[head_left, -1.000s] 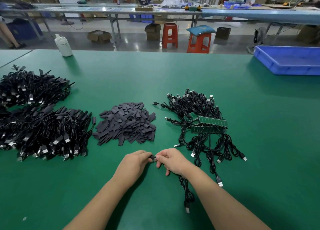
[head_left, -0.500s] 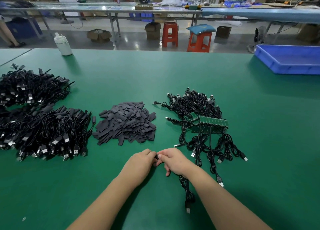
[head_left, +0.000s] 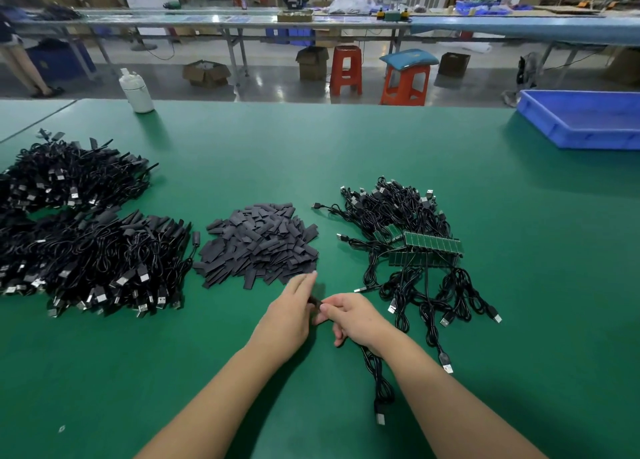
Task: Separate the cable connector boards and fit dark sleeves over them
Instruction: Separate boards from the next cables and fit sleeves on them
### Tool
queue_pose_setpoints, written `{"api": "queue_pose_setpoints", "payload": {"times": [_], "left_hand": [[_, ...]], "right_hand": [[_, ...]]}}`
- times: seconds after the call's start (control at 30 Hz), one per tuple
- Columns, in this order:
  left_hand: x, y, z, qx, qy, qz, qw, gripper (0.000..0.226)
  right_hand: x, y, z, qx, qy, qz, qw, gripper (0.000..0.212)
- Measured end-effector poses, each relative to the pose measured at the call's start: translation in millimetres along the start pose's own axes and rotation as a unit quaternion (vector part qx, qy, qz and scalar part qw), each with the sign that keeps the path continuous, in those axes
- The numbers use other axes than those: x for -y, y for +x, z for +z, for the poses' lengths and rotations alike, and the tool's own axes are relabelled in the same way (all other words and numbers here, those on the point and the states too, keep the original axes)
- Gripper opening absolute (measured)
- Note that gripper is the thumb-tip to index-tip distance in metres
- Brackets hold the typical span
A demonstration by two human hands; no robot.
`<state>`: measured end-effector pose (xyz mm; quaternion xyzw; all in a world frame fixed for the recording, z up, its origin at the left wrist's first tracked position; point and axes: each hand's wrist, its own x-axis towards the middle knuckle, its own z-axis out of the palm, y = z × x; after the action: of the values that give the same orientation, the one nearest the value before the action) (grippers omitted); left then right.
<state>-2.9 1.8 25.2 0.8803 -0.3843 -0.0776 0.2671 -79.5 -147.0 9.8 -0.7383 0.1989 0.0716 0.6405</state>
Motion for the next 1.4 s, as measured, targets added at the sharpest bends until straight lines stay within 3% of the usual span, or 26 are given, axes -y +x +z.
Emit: {"api": "queue_pose_setpoints", "payload": {"times": [0.1,0.2,0.4,0.53,0.63,0.7,0.83,0.93,1.0,1.13,1.23,1.3,1.4], "left_hand": [[-4.8,-3.8,4.6,-0.109,-0.152,-0.113,0.976,0.055],[-11.5,-10.5,9.3,-0.101,-0.211,-0.198,0.952,0.042],[-32.3,-21.3,12.4,-0.006,-0.194,-0.163,0.967,0.025],[-34.7,-22.1,9.9,0.046,-0.326,-0.204,0.922,0.022],[-40.5,-25.8,7.4,0.062,-0.433,-0.184,0.880,0.016],[-41.5,-25.5,3.5,0.040,-0.430,-0.174,0.885,0.015],[-34.5,-20.4,-15.8,0.003,-0.371,-0.173,0.912,0.009],[-11.2,-6.6,-50.7,-0.078,-0.302,-0.177,0.934,0.011],[15.1,2.6,-84.0,-0.143,-0.197,-0.180,0.953,0.014],[81.6,9.9,-153.5,-0.260,-0.002,-0.216,0.941,0.022],[131.0,7.9,-188.7,-0.244,0.148,-0.290,0.913,0.030],[155.2,3.9,-200.9,-0.193,0.213,-0.355,0.889,0.024],[174.1,-2.2,-204.7,-0.125,0.250,-0.423,0.862,0.014]], "right_hand": [[4.5,-2.2,2.2,-0.029,0.079,0.005,0.996,0.025],[9.3,-3.1,4.9,-0.075,0.157,0.006,0.985,0.029],[26.1,-0.7,5.5,-0.136,0.245,-0.018,0.960,0.033],[46.6,2.4,4.6,-0.158,0.365,-0.052,0.916,0.032],[57.8,3.5,6.3,-0.143,0.424,-0.062,0.892,0.030],[63.2,5.1,8.5,-0.132,0.436,-0.062,0.888,0.028],[70.2,9.1,5.8,-0.145,0.286,-0.063,0.945,0.025],[69.8,5.4,-13.9,-0.190,-0.017,-0.077,0.978,0.032],[66.3,2.0,-34.5,-0.225,-0.206,-0.091,0.948,0.031],[62.2,-5.3,-85.0,-0.340,-0.398,-0.130,0.842,0.031],[52.4,-6.8,-121.8,-0.346,-0.540,-0.043,0.766,0.049],[46.0,-5.6,-140.1,-0.310,-0.562,0.021,0.767,0.058],[39.3,-0.7,-152.3,-0.269,-0.554,0.047,0.786,0.060]]}}
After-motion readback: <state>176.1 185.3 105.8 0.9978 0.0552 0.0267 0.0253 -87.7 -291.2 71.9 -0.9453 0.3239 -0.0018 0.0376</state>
